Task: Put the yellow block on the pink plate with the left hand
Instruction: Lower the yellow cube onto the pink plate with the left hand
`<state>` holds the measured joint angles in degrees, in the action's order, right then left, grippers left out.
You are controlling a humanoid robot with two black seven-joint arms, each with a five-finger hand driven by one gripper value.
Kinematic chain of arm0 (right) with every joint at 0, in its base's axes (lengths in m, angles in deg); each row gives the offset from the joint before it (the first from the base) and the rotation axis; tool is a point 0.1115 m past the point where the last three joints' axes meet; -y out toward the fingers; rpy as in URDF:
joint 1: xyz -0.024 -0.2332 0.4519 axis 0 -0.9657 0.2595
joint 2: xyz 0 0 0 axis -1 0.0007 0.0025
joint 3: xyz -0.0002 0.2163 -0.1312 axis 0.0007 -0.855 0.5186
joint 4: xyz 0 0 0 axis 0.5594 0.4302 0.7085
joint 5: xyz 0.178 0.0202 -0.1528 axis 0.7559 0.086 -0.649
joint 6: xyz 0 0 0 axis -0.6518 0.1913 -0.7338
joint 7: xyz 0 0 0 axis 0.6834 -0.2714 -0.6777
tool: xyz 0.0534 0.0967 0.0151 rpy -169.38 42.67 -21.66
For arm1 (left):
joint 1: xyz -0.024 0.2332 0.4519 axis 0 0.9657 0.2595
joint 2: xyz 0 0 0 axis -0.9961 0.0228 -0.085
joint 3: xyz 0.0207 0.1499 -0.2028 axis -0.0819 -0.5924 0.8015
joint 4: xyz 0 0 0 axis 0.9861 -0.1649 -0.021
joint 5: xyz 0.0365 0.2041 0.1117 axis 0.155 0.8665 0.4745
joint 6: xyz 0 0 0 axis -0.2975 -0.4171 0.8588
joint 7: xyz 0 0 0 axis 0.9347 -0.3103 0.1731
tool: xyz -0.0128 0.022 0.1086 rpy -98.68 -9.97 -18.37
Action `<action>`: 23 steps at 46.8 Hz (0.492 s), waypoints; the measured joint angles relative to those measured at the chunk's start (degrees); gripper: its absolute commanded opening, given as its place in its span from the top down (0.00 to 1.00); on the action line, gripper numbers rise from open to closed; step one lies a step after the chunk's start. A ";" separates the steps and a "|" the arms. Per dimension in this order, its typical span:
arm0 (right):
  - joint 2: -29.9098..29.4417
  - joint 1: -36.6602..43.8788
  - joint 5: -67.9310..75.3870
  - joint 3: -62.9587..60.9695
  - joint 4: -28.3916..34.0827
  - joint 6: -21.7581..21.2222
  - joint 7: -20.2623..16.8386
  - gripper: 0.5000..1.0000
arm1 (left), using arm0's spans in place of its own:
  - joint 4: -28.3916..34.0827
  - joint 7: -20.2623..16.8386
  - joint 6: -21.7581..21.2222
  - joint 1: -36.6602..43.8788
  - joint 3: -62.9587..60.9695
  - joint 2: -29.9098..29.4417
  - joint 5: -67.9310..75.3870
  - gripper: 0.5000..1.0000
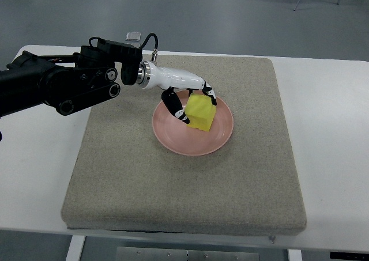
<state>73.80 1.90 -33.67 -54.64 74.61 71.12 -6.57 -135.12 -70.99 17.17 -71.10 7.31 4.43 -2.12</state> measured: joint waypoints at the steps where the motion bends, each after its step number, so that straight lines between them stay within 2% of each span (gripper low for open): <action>1: 0.00 0.00 0.00 0.00 0.00 0.00 0.00 0.15 | -0.02 0.00 0.00 -0.03 0.04 -0.02 0.00 0.23; 23: 0.00 0.01 0.00 0.00 0.00 0.00 0.00 0.15 | -1.92 -0.07 2.24 -0.48 0.16 -2.75 -0.18 0.24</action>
<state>73.80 1.91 -33.67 -54.64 74.61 71.12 -6.57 -137.04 -71.07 19.41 -71.58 7.47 1.67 -2.30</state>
